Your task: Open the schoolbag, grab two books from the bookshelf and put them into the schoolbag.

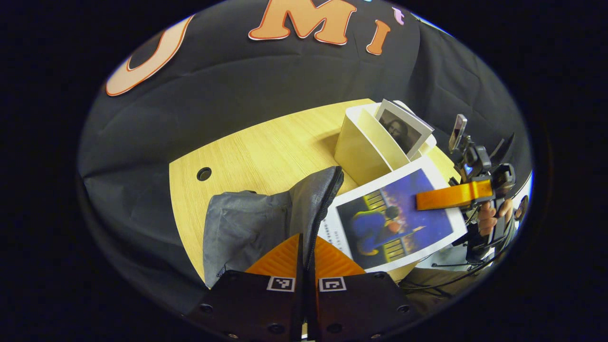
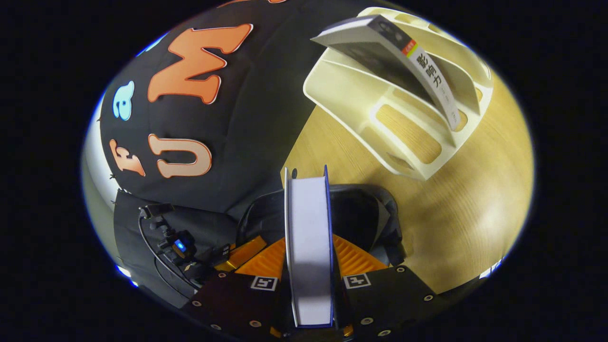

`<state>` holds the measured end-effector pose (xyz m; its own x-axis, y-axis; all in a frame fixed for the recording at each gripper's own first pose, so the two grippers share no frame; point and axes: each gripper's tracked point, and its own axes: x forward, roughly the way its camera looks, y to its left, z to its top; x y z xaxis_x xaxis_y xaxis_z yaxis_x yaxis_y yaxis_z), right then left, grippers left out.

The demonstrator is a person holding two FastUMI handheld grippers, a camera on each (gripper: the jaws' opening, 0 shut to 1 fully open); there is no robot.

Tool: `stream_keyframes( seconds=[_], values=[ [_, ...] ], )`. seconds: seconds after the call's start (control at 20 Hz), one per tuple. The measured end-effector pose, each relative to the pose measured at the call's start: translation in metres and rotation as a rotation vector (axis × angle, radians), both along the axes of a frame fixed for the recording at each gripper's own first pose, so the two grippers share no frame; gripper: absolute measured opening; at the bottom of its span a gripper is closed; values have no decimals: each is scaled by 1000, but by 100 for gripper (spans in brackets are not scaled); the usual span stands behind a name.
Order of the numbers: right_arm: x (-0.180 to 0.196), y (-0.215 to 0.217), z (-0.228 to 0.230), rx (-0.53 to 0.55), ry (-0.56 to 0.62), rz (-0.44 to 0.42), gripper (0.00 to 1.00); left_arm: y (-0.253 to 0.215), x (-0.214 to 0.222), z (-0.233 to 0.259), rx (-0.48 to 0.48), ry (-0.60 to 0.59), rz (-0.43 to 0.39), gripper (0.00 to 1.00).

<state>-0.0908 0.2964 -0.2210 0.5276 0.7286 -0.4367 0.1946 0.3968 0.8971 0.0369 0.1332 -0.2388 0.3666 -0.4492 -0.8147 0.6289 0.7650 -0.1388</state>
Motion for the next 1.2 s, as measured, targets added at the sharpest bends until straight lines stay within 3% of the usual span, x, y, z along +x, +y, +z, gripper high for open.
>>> stream_keyframes(
  seconds=[0.05,0.4,0.9,1.0,1.05,1.1,1.15,1.2],
  values=[
    [3,5,-5,-1,-7,-4,36,0,2,1,1,-7,7,4],
    [17,38,-30,42,-3,-74,36,-4,1,9,-8,-28,40,4],
    [31,105,-52,65,-21,-82,36,-10,-7,16,-19,-32,54,4],
    [32,115,-57,42,-23,-58,37,-11,-8,17,-21,-28,54,9],
    [31,119,-60,31,-9,-35,39,-10,-6,17,-20,-32,57,4],
    [25,123,-63,14,11,-4,40,-11,-6,16,-21,-29,61,8],
    [17,126,-68,-15,48,46,45,-10,-5,16,-22,-28,67,4],
    [6,126,-66,-13,60,107,34,-10,-7,15,-29,-22,70,5]
  ],
)
